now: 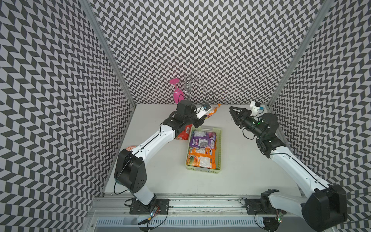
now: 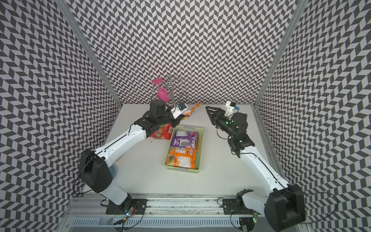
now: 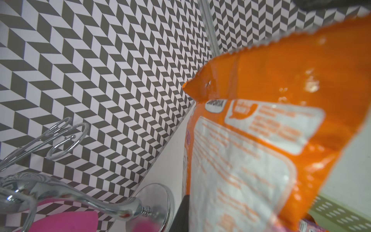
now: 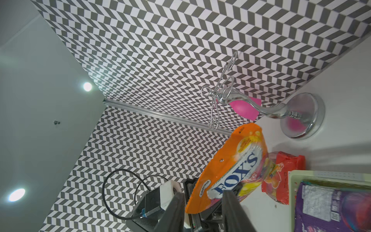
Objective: Put the candies in the basket
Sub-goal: Pick up the candy at the center of the board, then place the candy in the basket.
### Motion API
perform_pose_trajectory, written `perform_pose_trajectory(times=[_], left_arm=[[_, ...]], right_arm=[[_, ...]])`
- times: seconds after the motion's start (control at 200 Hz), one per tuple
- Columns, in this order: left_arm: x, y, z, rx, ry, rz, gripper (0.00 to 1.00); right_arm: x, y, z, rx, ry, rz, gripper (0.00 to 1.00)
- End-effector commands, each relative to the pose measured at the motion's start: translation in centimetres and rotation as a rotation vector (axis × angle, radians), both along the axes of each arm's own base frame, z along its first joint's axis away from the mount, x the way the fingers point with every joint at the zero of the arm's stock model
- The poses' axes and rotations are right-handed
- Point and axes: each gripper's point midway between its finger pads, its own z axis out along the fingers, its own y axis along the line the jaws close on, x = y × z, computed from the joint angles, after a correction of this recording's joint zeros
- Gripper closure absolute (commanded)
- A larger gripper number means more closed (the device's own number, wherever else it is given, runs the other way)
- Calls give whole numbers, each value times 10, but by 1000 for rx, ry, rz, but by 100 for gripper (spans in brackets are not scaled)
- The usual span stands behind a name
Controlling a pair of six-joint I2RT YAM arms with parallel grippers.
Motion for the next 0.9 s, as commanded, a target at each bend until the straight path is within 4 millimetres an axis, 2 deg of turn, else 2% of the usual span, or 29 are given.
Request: perform_pose_trajectory(times=[0.0,0.13,0.25,0.325,0.451,0.591,0.721,0.896], left_arm=[[-6,14,0,86,-88,9,100],[-20,16,-20,151,-87,-15,100],[-27,15,-40,207,-105,-18,100],[-30,13,-54,250,-113,-14,100],[-27,12,-71,308,-161,9,100],[-21,14,-86,378,-216,41,100],[-25,12,-99,425,-262,22,100],[-33,10,-126,446,-267,-16,83]], right_arm=[[-12,-20,-14,-104,-28,-8,64],[-20,-50,-34,-203,-35,-69,60],[-19,-62,-46,-343,-58,-81,54],[-16,-64,-56,-403,-49,-76,51],[-15,-64,-69,-402,-40,-51,49],[-13,-65,-75,-395,-24,-46,48],[-11,-66,-80,-415,-23,-40,48],[-9,-61,-90,-402,-10,-6,48]])
